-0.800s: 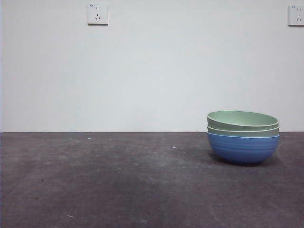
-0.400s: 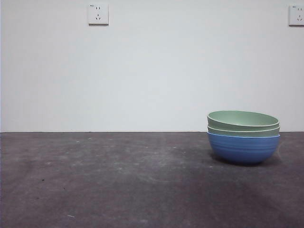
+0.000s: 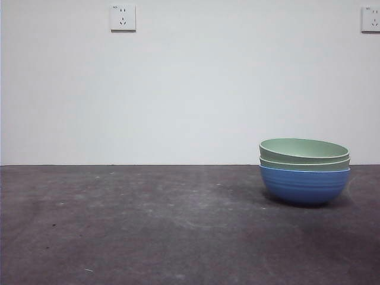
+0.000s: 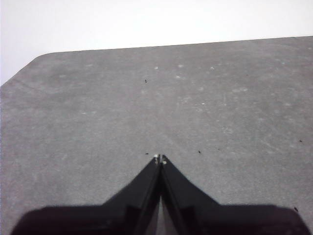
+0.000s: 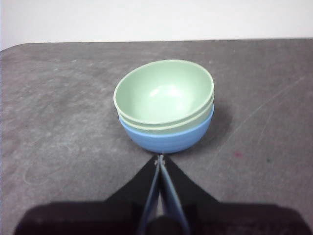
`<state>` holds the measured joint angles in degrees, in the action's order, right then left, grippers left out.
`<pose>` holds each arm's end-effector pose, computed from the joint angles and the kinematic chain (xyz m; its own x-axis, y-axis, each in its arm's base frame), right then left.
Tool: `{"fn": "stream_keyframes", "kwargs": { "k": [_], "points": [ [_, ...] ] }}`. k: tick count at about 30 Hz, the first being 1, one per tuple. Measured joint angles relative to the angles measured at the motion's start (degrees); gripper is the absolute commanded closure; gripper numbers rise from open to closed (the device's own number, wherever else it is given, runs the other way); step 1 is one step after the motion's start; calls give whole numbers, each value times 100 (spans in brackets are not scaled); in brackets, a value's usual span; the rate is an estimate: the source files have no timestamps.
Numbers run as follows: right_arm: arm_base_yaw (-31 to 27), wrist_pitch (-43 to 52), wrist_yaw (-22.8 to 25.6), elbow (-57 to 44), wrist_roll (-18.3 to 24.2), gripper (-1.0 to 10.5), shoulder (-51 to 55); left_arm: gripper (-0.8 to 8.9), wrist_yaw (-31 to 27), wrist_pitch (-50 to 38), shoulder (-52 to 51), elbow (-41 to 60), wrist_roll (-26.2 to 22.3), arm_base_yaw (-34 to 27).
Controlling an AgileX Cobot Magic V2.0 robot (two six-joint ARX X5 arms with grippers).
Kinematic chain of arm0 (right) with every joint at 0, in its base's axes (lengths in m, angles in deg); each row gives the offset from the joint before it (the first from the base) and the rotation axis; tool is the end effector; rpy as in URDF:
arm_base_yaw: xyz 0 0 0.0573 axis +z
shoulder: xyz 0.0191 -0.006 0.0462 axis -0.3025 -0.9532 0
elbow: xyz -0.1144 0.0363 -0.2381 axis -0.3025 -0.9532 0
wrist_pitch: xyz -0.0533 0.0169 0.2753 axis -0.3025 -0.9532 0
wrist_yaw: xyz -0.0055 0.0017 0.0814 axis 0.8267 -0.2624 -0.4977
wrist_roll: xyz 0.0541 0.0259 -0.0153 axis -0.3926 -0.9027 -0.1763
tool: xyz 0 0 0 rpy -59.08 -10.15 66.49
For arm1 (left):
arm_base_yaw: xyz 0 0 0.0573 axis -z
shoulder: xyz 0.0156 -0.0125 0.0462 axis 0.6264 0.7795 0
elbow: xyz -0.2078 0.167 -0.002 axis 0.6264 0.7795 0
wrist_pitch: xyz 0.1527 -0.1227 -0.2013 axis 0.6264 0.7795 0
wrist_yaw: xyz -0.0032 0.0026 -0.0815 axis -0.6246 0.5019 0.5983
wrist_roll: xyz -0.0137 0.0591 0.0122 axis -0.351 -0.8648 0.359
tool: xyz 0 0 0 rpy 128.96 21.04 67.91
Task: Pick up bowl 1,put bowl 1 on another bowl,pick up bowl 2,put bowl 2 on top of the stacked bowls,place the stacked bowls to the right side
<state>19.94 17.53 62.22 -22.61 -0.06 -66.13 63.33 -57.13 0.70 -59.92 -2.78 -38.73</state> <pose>0.1331 0.0170 0.1581 0.9311 0.3147 -0.1844 -0.3083 0.9492 0.0634 0.1345 0.0000 0.1502 0.9836 -0.0001 -0.1805 0.0060 0.9995 0.0322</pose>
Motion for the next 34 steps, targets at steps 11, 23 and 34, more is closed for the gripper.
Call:
{"fn": "stream_keyframes", "kwargs": {
  "k": [11,23,34],
  "points": [
    [0,39,114,-149,-358,944,264,817,0,0,0,0,0,0],
    [0,42,125,-151,-588,944,264,817,0,0,0,0,2,0],
    [0,39,125,-151,-588,944,264,817,0,0,0,0,0,0]
  ]
}}
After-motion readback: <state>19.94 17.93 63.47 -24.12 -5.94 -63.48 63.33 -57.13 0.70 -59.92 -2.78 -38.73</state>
